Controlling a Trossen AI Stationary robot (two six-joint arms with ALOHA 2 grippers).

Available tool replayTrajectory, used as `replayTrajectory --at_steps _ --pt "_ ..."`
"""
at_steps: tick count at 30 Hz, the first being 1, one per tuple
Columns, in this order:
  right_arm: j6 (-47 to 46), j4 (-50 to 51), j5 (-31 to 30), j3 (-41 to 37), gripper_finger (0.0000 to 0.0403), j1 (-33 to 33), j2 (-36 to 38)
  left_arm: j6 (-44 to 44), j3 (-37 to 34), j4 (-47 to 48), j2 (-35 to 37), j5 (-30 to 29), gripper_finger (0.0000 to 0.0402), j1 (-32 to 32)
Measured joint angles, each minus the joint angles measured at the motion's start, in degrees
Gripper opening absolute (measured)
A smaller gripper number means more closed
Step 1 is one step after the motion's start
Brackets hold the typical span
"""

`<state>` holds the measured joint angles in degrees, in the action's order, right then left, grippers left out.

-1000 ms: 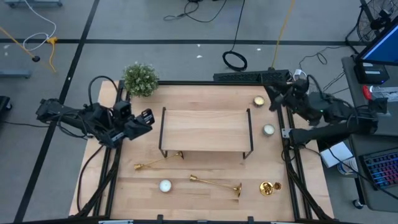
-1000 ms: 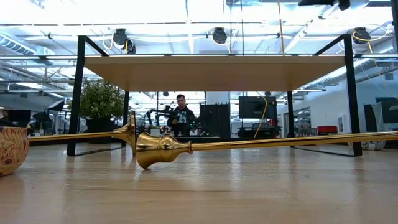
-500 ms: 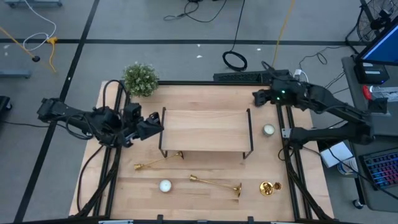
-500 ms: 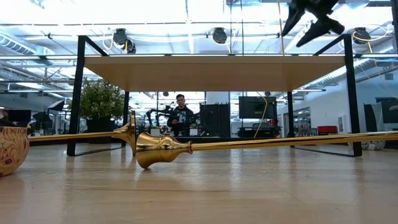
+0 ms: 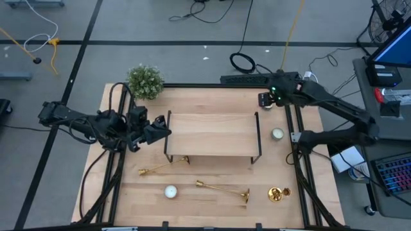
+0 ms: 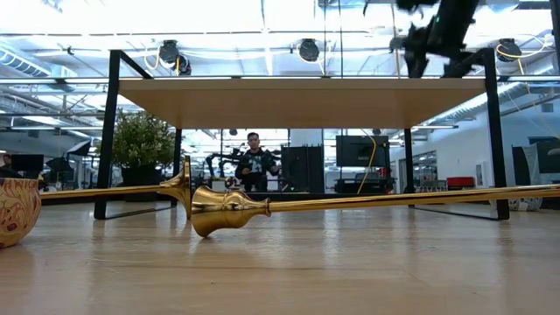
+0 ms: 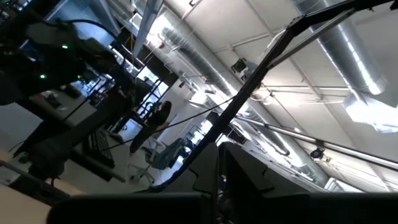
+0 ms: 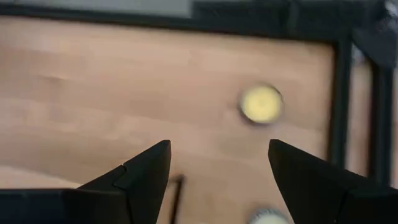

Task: Pick & Place candle stick holders
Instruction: Put the black scented candle on the shelf

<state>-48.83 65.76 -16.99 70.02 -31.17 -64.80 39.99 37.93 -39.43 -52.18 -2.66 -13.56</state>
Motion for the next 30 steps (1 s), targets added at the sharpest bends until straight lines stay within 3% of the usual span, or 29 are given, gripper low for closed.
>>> replayTrajectory --at_steps 16,30 --pt "6.63 -0.39 5.24 -0.02 0.0301 -9.28 -13.42 0.55 -0.02 2.49 0.0 0.04 0.0031 -0.72" --pt "12.57 -3.22 5.93 -1.56 0.0304 -16.61 -14.54 0.26 -0.02 4.21 0.0 0.07 0.0031 -1.25"
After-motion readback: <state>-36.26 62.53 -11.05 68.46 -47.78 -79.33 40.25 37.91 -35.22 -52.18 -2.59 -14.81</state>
